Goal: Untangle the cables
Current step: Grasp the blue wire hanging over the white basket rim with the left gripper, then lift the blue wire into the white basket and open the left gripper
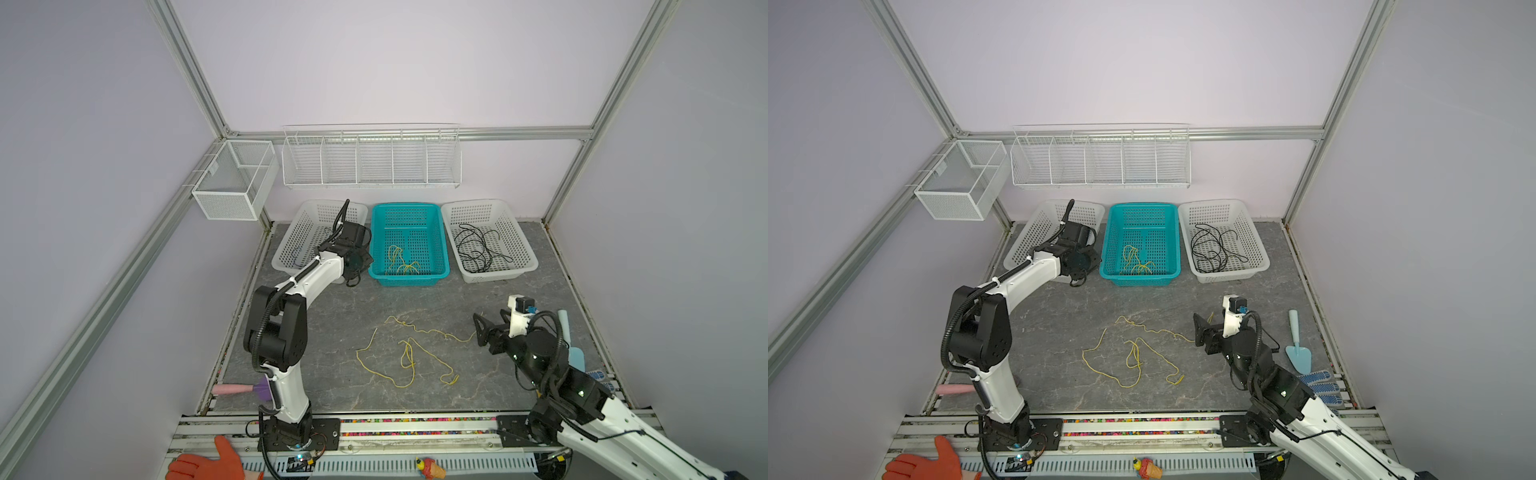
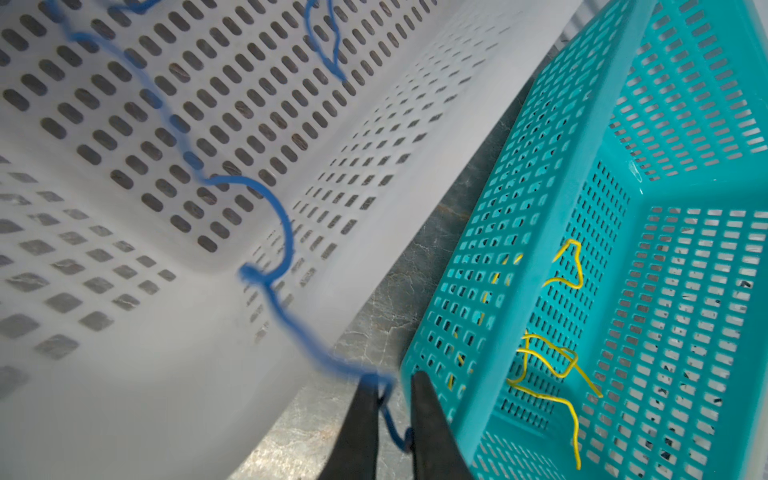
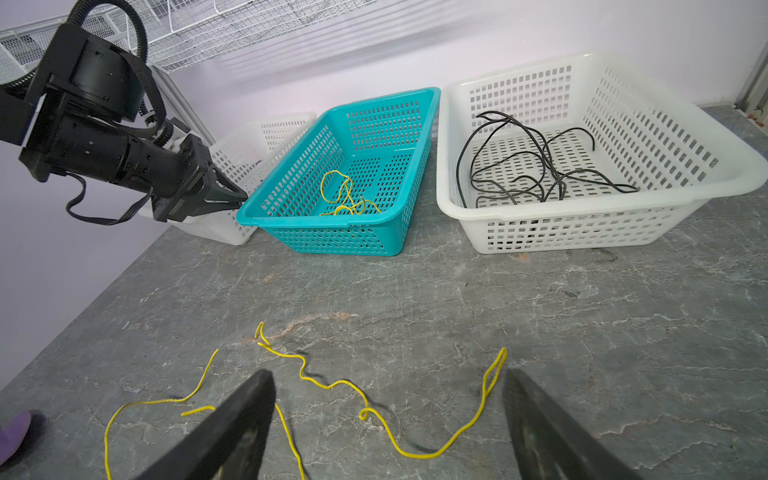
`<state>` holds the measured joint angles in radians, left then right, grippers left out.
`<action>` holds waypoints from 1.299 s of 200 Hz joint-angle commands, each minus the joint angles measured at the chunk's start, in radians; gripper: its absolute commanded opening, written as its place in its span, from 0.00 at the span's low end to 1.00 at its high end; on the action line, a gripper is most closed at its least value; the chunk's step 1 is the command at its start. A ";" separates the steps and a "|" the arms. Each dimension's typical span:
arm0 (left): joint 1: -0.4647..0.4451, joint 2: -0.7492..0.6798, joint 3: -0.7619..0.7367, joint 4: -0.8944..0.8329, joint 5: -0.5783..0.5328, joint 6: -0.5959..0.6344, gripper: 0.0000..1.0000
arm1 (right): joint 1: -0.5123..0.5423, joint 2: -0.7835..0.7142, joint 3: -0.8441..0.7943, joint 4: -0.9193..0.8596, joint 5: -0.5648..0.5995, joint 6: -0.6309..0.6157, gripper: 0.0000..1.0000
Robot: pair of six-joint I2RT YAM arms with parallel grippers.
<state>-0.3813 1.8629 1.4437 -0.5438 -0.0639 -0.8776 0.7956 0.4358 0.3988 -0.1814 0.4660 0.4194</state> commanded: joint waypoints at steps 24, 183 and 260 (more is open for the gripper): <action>0.012 0.001 0.035 -0.001 0.021 0.017 0.06 | 0.002 -0.005 -0.017 0.031 -0.005 0.009 0.88; 0.175 -0.151 -0.034 0.145 0.289 -0.148 0.00 | 0.003 0.014 -0.012 0.030 -0.014 0.009 0.88; 0.288 -0.102 -0.163 0.252 0.419 -0.197 0.00 | 0.004 0.035 -0.009 0.034 -0.025 0.009 0.88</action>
<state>-0.0948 1.7245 1.2892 -0.3458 0.3027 -1.0473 0.7956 0.4618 0.3988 -0.1741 0.4500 0.4198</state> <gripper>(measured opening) 0.048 0.882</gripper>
